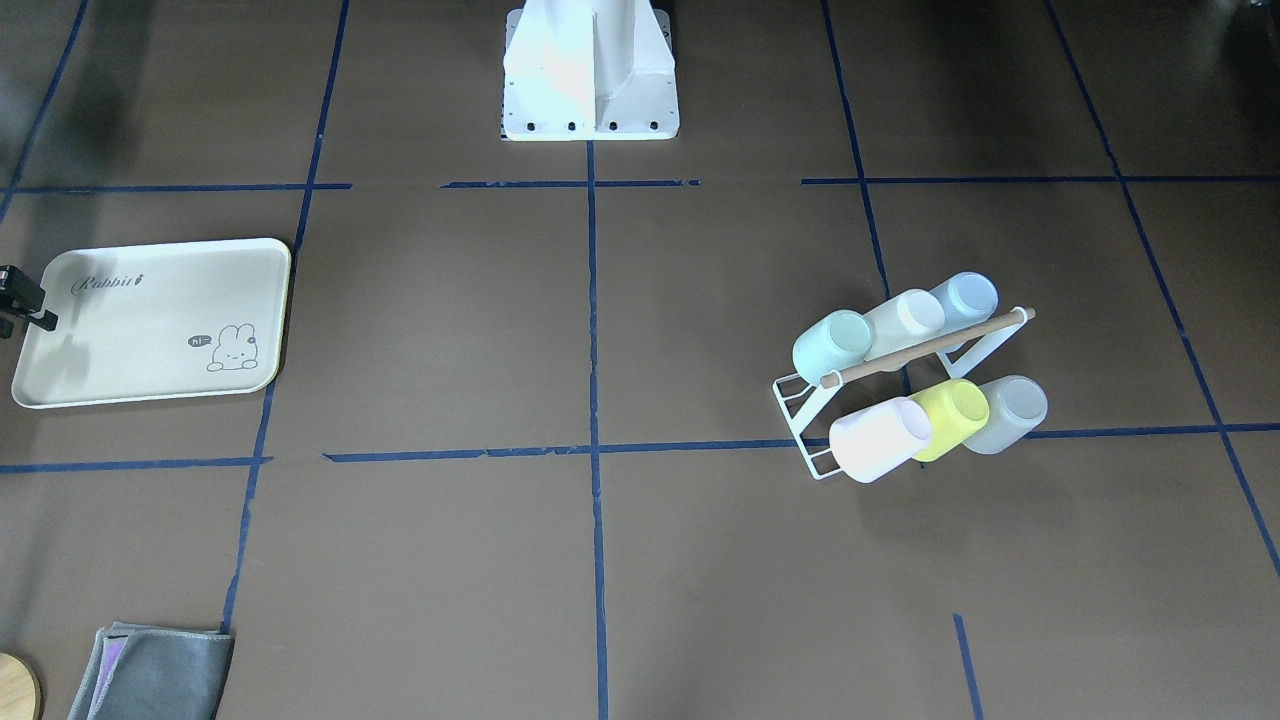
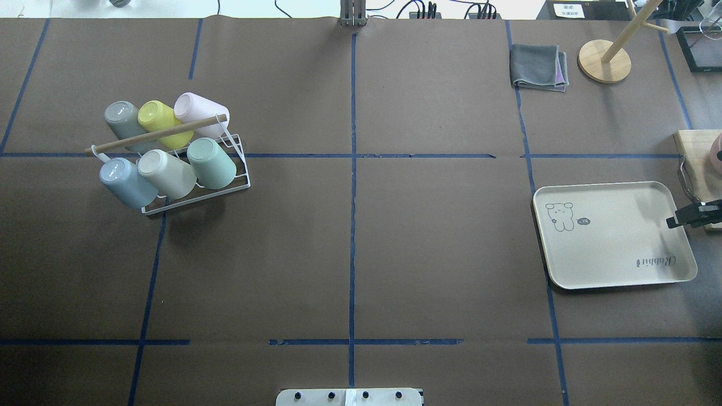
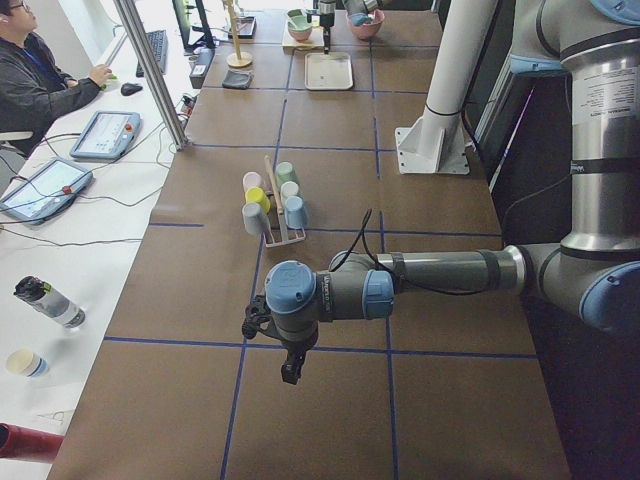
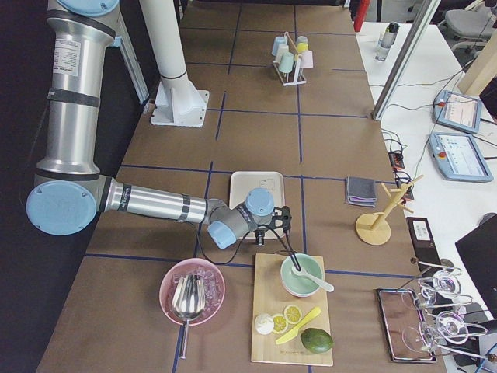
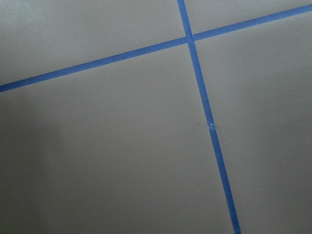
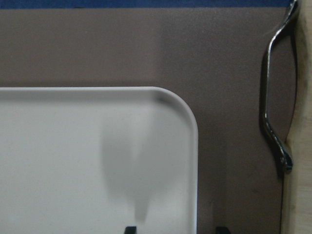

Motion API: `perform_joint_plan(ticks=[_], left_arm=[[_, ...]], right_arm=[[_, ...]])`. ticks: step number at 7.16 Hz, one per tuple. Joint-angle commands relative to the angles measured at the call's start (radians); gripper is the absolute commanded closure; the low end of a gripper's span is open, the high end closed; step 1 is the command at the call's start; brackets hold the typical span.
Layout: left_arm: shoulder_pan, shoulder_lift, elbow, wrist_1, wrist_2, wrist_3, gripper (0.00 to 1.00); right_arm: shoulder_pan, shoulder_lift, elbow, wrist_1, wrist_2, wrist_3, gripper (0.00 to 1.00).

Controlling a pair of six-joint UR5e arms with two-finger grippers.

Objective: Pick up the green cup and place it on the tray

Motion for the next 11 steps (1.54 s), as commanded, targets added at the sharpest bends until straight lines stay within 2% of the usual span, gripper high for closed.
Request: perform_joint_plan(ticks=[1,3,5,7,9,11], left_arm=[[0.000,0.000,0.003,0.000,0.000,0.000,0.00],[0.000,0.000,0.000,0.000,0.000,-0.001,0.00],[0.000,0.000,0.000,0.000,0.000,-0.001,0.00],[0.000,0.000,-0.002,0.000,0.000,-0.001,0.00],[0.000,0.000,-0.003,0.000,0.000,-0.001,0.00],[0.000,0.000,-0.003,0.000,0.000,-0.001,0.00]], right_arm=[[-0.011,-0.007,-0.004,0.000,-0.007,-0.003,0.50],[-0.018,-0.010,-0.011,0.000,-0.014,-0.003,0.55],[-0.025,-0.010,-0.024,0.000,-0.030,-0.005,0.70],[-0.025,-0.009,-0.022,0.000,-0.028,-0.005,0.98],[-0.025,0.002,-0.010,-0.001,-0.005,0.000,1.00],[-0.027,0.022,0.097,-0.052,0.013,0.091,1.00]])
